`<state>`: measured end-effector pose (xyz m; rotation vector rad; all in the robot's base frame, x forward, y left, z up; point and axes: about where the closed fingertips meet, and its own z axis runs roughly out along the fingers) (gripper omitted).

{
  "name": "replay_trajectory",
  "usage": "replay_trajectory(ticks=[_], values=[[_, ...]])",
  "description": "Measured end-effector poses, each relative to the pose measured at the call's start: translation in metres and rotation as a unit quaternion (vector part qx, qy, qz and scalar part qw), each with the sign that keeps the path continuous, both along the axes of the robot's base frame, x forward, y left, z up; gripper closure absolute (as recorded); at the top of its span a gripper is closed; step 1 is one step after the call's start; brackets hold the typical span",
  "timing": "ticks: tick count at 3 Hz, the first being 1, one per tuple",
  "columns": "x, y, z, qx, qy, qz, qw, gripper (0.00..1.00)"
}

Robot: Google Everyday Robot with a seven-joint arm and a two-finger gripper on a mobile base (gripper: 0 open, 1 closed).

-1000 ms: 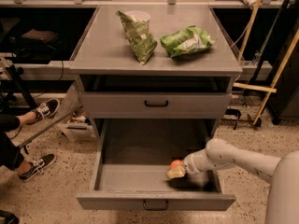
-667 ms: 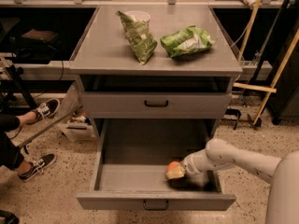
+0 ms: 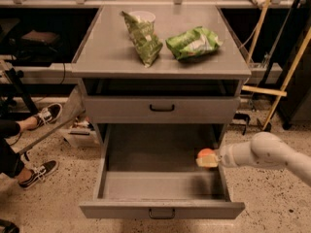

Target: Pick orange from middle drawer and place on counter

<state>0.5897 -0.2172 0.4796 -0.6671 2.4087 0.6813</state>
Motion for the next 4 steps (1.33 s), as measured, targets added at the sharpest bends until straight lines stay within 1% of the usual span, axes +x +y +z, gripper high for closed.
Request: replay_trajectory(ticks=[1, 2, 3, 4], values=[[0.024, -0.066, 0.082, 0.0, -0.024, -0.053, 0.9983, 1.0], [0.046, -0.114, 0.144, 0.004, -0.017, -0.083, 0.9964, 1.0], [0.065, -0.133, 0.203, 0.012, -0.009, -0.079, 0.9968, 1.0], [0.07, -0.145, 0.234, 0.007, -0.026, -0.073, 0.997, 1.0]])
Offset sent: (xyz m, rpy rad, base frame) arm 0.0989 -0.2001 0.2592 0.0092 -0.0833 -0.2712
